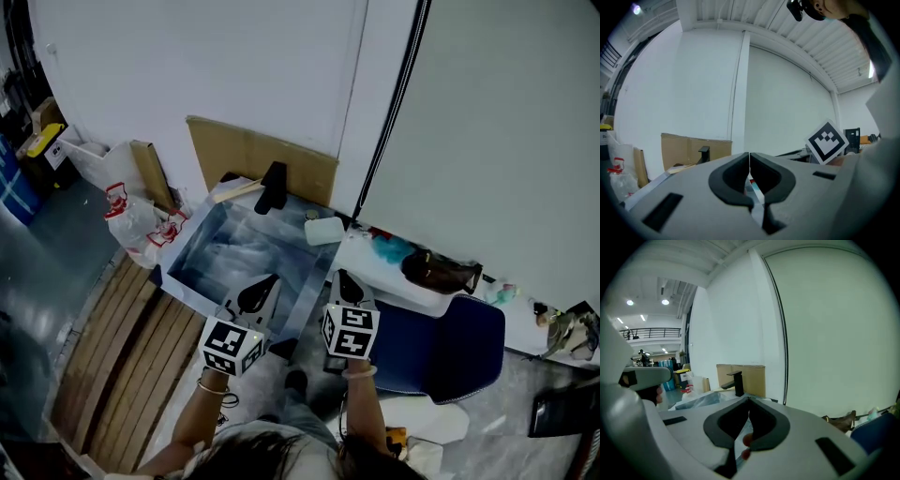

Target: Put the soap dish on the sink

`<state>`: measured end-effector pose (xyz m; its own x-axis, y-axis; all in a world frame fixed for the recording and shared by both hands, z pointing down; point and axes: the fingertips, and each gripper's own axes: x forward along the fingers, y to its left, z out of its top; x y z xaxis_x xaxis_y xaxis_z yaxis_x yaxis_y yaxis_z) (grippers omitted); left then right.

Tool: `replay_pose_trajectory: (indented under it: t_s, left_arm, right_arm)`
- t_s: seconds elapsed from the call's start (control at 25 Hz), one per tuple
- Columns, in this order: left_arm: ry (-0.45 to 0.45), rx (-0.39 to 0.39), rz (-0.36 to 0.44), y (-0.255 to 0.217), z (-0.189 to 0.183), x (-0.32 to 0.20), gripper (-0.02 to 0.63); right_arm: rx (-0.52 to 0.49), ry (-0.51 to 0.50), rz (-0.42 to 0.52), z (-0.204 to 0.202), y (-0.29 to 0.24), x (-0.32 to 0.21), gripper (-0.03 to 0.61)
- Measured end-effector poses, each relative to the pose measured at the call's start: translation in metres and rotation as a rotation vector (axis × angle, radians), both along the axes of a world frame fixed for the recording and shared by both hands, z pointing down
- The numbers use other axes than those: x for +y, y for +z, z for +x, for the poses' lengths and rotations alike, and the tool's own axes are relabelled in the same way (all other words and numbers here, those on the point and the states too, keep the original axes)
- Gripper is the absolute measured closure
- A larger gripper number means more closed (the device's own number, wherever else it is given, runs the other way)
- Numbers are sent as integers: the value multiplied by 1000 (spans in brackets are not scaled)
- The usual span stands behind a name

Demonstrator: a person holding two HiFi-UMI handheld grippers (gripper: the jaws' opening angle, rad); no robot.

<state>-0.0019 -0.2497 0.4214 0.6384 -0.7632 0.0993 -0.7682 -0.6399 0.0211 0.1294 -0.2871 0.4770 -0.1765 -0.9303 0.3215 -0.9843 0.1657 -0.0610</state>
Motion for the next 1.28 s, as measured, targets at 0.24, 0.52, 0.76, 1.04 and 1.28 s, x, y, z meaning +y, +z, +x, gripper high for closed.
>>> replay_pose_trajectory:
  t_s: [0.24, 0.52, 0.76, 1.04, 1.28]
  left_arm:
    - [19, 16, 32, -13, -12, 31, 603]
    - [40, 25, 71, -29, -23, 66, 603]
    - [42, 34, 89, -38, -31, 97, 603]
    - [43, 43, 101, -43, -41, 129, 603]
    - [41, 43, 102, -44, -50, 149, 603]
  right_arm:
    - [10, 5, 42, -17, -21, 37, 552]
    - [24, 2, 85, -38, -44, 79, 552]
    - [51, -7, 120, -49, -62, 116, 552]
    - [64, -23, 161, -62, -82, 154, 552]
    - [61, -22, 181, -72, -90, 181, 552]
